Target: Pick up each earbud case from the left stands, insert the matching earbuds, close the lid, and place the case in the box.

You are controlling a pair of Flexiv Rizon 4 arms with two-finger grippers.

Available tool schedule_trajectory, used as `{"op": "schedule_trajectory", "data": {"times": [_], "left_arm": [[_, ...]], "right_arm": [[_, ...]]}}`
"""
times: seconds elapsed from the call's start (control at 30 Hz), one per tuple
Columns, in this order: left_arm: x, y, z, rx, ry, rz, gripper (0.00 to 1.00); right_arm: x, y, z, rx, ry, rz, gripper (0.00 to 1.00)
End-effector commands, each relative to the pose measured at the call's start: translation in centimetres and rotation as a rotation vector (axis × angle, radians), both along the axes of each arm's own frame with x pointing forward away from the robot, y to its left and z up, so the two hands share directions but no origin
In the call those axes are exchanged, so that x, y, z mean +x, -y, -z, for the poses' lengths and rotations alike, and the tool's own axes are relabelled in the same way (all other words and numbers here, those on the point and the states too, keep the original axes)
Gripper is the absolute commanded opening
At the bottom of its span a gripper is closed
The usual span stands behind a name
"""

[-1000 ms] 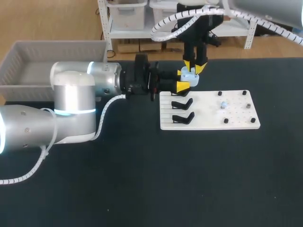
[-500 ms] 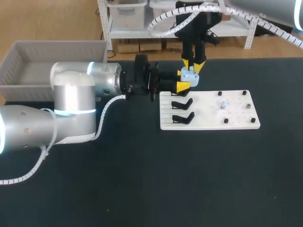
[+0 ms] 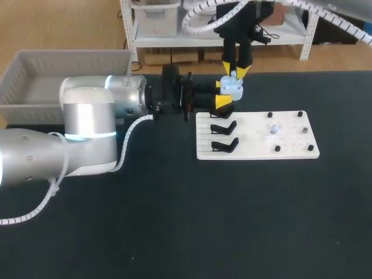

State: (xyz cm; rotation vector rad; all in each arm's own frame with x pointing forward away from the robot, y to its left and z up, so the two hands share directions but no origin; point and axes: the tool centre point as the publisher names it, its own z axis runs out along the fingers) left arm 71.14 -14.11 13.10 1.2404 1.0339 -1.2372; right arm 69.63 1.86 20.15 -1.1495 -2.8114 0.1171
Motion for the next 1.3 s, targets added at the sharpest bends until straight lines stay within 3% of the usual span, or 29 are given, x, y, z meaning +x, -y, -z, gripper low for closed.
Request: {"op": "schedule_trajectory", "data": {"times": [0.03,0.27,0.8,1.3], "left_arm": [[-0.5,-0.1,-0.4,0.013,-0.005,-0.011,0.00],[-0.3,0.1,-1.3,0.056,-0.011,0.002,0.00],[-0.3,0.8,-1.4,0.046,-0.027,-0.042,0.00],[-0.8,0.3,-1.2,0.050,-0.041,-0.041,0.00]], "right_arm": [[-1.0,0.4,-0.3,0.017,0.030,0.001,0.00],[-1.2,0.8,-0.7,0.042,0.044,0.005,0.00],[-1.8,1.4,-1.8,0.060,0.049,-0.012,0.00],[-1.6,1.2,-0.4,0.036,0.016,-0.004,0.00]]}}
